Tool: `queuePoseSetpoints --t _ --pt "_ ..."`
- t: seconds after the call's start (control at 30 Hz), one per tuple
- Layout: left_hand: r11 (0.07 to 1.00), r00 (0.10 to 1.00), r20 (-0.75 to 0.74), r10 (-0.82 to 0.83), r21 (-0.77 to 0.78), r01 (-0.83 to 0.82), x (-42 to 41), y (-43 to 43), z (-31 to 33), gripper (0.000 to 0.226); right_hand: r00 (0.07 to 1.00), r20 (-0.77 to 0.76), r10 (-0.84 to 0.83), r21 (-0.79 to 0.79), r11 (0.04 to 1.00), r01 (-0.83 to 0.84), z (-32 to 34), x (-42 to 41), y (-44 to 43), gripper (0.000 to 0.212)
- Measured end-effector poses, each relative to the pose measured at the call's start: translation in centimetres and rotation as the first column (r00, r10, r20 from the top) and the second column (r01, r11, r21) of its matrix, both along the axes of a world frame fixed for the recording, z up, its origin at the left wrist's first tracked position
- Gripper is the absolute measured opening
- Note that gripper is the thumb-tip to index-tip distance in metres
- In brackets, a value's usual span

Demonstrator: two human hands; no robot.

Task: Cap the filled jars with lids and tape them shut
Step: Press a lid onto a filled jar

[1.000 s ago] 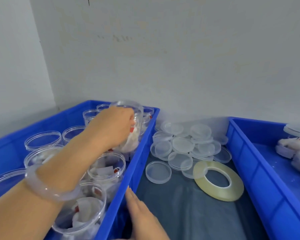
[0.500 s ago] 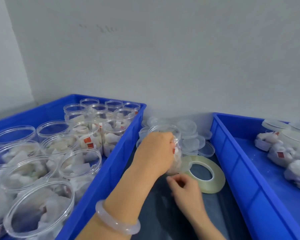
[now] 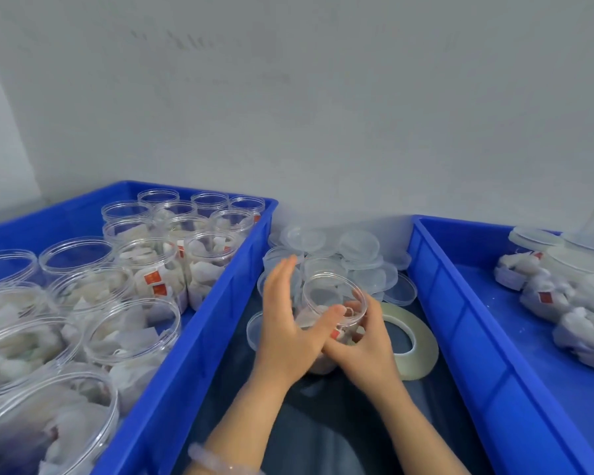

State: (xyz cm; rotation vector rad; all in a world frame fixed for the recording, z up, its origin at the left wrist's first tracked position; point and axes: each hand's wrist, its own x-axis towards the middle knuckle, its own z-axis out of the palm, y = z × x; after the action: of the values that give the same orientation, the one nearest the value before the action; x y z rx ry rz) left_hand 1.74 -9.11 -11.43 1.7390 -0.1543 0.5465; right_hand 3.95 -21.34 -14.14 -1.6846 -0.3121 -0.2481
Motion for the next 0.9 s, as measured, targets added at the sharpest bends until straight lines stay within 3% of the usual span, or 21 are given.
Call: queuePoseSetpoints --t 0.03,0.1,0.23,0.3,0.43,0.5,0.57,0.6,0.67,0.73,0.8,0.9 --pt "0.992 0.991 -0.118 -0.071 -0.114 0.057 0.3 0.0 -0.2 0.084 1.0 0.013 -0.001 -0.011 1.0 0.001 0.1 -0.1 0.1 0.071" --pt "0.972 0.968 -0.194 -0.157 -0.205 0.116 0.7 -0.1 -0.8 0.08 0.999 0.037 0.001 -0.034 0.999 0.0 0.2 -0.3 0.3 0.072" --pt "0.943 0.981 -0.086 -0.175 -0.302 0.141 0.9 -0.3 -2.0 0.048 0.995 0.087 0.05 -0.044 0.998 -0.046 0.3 -0.6 0.3 0.083" --pt "0.913 0.972 -0.079 -0.222 -0.366 0.179 0.9 -0.7 -2.3 0.047 0.994 0.096 0.056 -0.03 0.998 -0.053 -0.1 -0.6 0.2 0.087" --pt "0.96 0.968 -0.142 -0.208 -0.219 0.175 0.7 -0.2 -3.0 0.059 0.992 0.121 0.038 0.017 0.999 -0.04 -1.3 -0.9 0.2 0.091" --pt "1.0 0.985 -0.172 0.006 -0.015 -0.009 0.9 1.5 -3.7 0.039 0.993 0.112 0.042 0.013 0.999 -0.044 -1.6 -0.9 0.1 0.098" --pt "0.923 0.948 -0.246 0.202 0.373 -0.1 1.4 3.3 -4.9 0.044 0.991 0.094 0.095 -0.023 0.995 -0.093 -1.8 -1.0 -0.3 0.097" --pt "0.842 0.925 -0.304 0.228 0.539 -0.03 1.5 4.0 -5.6 0.049 0.988 0.079 0.136 -0.033 0.99 -0.134 -1.8 -1.0 -0.7 0.089" --pt "0.706 0.891 -0.377 0.254 0.702 0.095 2.0 4.6 -6.6 0.05 0.989 -0.031 0.146 0.05 0.988 -0.144 -1.7 -0.9 -1.4 0.058" --pt "0.675 0.898 -0.349 0.267 0.733 0.084 2.8 4.7 -6.7 0.039 0.998 -0.011 -0.059 0.03 0.998 0.059 -1.6 -0.5 -2.6 0.029" --pt "0.692 0.933 -0.224 0.283 0.721 -0.036 3.1 4.6 -6.2 0.02 0.957 0.091 -0.277 -0.118 0.951 0.286 -2.2 0.0 -3.8 0.02" --pt "0.843 0.942 -0.051 0.332 0.463 -0.273 2.6 4.1 -5.3 0.013 0.935 0.077 -0.347 -0.275 0.894 0.354 -3.1 0.8 -4.2 0.021"
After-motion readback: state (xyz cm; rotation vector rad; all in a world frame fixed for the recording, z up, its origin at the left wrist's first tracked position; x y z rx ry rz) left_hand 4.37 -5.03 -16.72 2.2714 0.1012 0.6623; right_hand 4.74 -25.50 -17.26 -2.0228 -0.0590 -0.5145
